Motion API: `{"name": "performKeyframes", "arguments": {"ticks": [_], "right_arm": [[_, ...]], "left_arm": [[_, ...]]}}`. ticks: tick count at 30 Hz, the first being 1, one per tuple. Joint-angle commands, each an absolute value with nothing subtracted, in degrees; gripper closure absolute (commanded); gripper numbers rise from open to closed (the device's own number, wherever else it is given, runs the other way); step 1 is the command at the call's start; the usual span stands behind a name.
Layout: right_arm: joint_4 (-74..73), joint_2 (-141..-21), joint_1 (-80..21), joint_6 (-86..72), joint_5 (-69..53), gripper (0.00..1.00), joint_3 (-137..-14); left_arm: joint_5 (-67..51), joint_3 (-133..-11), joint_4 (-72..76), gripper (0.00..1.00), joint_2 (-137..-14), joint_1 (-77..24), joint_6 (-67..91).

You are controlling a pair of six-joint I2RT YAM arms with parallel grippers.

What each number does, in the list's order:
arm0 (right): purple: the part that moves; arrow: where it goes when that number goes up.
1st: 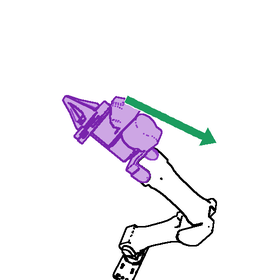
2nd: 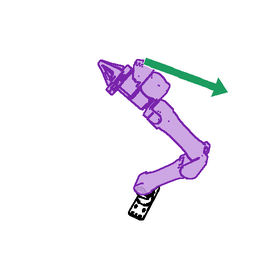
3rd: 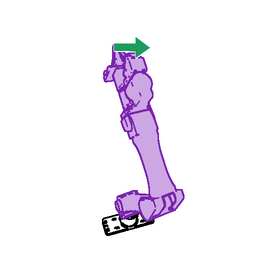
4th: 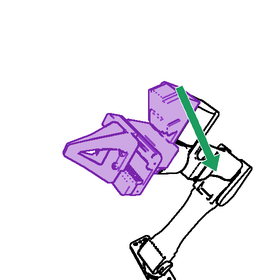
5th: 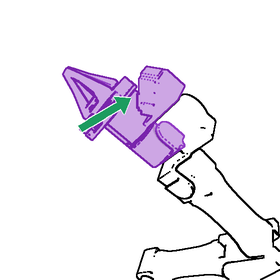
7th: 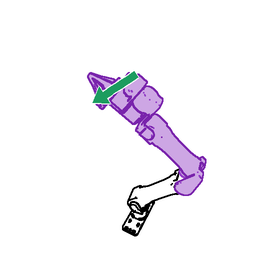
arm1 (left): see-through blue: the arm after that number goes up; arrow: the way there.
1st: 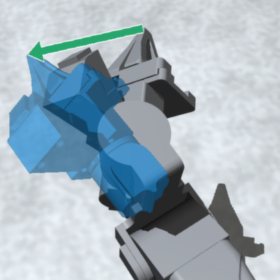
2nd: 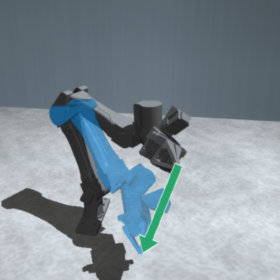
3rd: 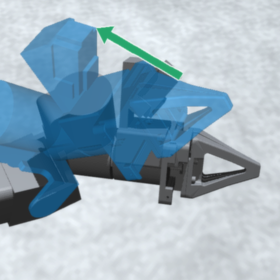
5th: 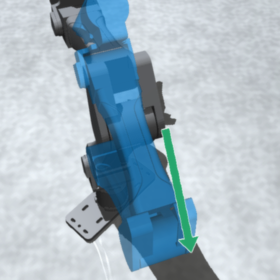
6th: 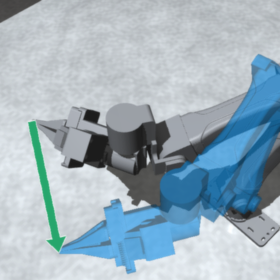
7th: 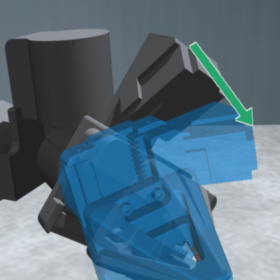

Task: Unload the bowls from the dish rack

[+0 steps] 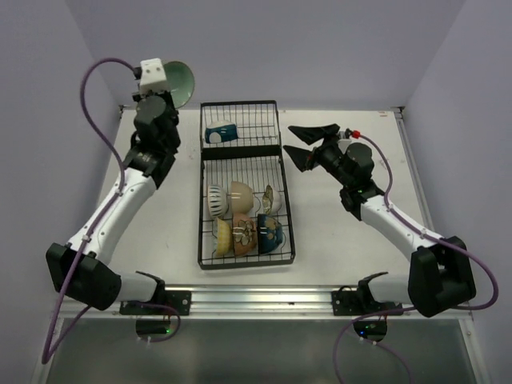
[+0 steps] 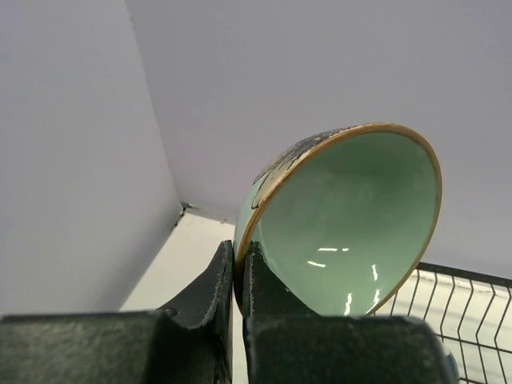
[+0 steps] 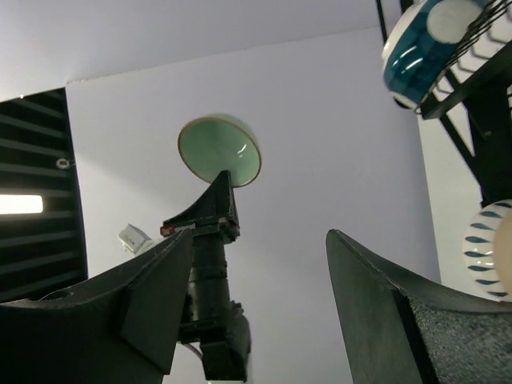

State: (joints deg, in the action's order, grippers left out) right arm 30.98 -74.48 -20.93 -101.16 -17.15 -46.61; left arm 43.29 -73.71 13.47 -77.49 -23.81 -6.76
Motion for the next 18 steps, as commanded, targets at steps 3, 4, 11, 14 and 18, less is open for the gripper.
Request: {"name": "performKeyframes", "arguments": {"ticks": [3, 4, 11, 14, 18], "right_arm": [[32.96, -73.21, -17.59, -97.57, -24.51, 0.28, -43.69], [33.05, -73.39, -17.23, -97.21, -25.04, 0.28, -43.42], [33.48, -76.11, -13.45, -92.99, -29.35, 0.28, -41.57], [34.27, -78.22, -12.48, -91.76, -31.20, 0.28, -41.40], [37.44, -81.56, -11.52, -91.84, -33.22, 0.29, -40.87]], "left_arm": [[19.65, -78.66, -9.39, 1.00, -76.11, -10.65, 20.01], [17.77, -78.92, -11.84, 1.00, -76.46, -8.72, 21.52], [5.28, -77.18, -15.21, 1.00, -80.94, 3.68, 28.21], [4.57, -76.55, -14.06, 1.00, -82.17, 5.00, 29.09], [1.68, -78.92, -15.73, 1.00, -86.83, 6.94, 30.50]]}}
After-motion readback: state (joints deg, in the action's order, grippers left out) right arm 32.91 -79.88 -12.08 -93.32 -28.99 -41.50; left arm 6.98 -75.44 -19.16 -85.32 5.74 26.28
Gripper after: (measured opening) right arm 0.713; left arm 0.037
